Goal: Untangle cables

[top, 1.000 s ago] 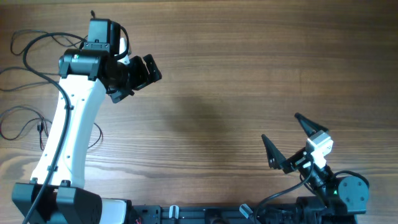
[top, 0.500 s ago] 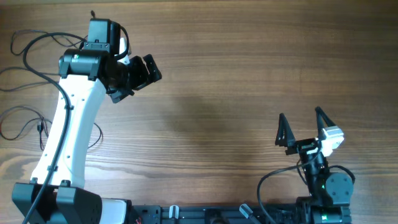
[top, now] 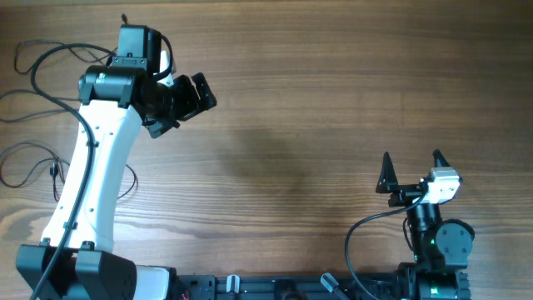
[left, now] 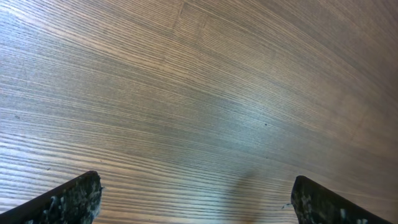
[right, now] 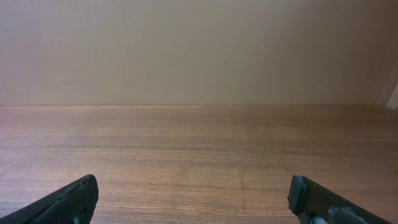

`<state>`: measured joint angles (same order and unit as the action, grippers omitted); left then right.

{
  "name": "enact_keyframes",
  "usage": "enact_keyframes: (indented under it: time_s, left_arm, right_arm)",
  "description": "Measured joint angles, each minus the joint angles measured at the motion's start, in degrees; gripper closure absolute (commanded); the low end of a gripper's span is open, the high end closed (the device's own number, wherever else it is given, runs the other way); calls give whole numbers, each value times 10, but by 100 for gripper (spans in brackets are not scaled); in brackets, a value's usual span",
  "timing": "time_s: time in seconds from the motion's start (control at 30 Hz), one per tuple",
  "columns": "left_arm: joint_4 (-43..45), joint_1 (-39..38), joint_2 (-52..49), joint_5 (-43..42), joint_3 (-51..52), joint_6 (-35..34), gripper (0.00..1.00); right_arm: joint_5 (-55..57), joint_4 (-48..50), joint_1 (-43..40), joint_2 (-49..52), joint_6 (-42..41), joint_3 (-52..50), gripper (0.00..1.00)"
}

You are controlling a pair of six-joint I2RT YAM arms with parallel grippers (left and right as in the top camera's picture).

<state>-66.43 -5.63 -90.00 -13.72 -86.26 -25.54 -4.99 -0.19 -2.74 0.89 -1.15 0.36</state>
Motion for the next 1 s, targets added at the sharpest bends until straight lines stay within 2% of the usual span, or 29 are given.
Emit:
enact_keyframes:
  time_s: [0.8,0.9,1.0]
  left_arm:
    - [0,0,0,0,0,0,0]
    - [-2,0,0,58,0,25,0]
    - [-42,0,3,95,1,30,0]
  right_arm:
    - [2,0,1,0,3,0,0]
    - [2,0,1,0,4,0,0]
    - [2,0,1,0,4,0,0]
